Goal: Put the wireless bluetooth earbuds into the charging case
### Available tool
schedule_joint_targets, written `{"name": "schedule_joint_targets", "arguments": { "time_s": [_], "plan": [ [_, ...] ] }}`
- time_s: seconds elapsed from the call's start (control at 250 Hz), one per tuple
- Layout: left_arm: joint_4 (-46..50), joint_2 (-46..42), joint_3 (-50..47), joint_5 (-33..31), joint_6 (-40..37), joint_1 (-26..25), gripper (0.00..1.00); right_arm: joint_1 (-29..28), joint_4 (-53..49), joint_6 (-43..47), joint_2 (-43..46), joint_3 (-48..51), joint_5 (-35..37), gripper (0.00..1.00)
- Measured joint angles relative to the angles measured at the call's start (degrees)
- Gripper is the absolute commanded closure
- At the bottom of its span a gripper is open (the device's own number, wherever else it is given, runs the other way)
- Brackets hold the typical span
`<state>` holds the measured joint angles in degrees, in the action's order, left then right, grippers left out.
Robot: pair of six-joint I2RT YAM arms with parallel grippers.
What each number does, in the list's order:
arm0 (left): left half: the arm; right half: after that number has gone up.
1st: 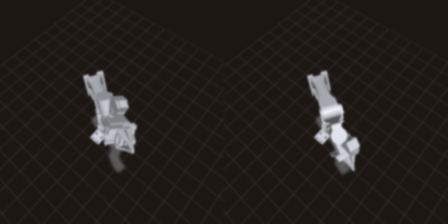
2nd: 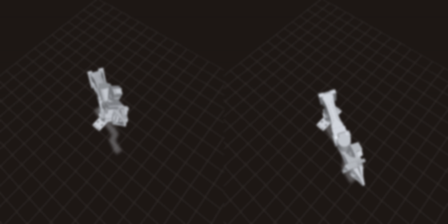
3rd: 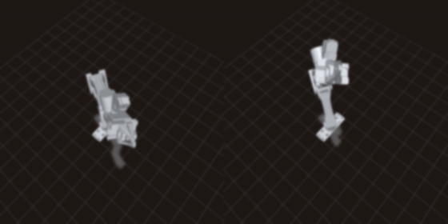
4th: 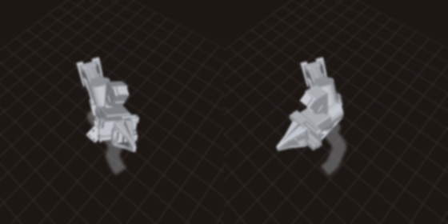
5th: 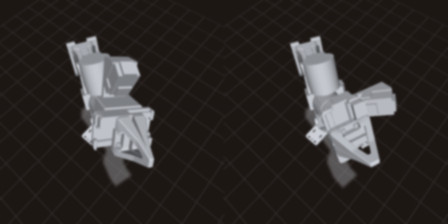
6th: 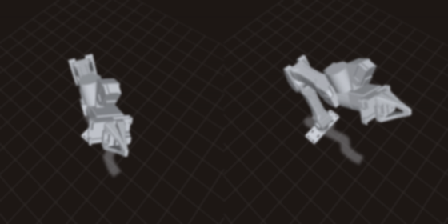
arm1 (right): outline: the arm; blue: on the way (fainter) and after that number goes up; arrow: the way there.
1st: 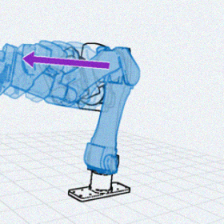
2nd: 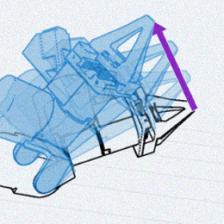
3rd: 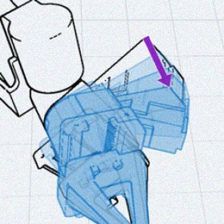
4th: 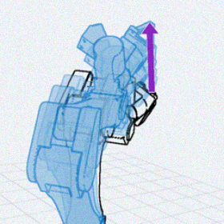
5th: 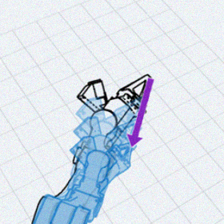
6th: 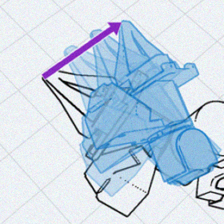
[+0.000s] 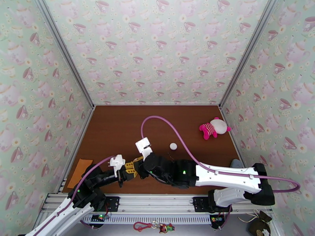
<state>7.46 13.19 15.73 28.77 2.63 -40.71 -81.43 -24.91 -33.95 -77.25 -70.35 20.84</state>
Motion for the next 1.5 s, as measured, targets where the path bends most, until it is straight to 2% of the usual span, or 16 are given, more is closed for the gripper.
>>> {"name": "schedule_joint_targets", "arguments": {
  "time_s": [1.5],
  "plan": [
    [0.5, 0.0, 0.0, 0.2, 0.0, 0.0, 1.00, -2.0, 0.2, 3.0, -0.6, 0.7, 5.3, 0.84]
  ]
}}
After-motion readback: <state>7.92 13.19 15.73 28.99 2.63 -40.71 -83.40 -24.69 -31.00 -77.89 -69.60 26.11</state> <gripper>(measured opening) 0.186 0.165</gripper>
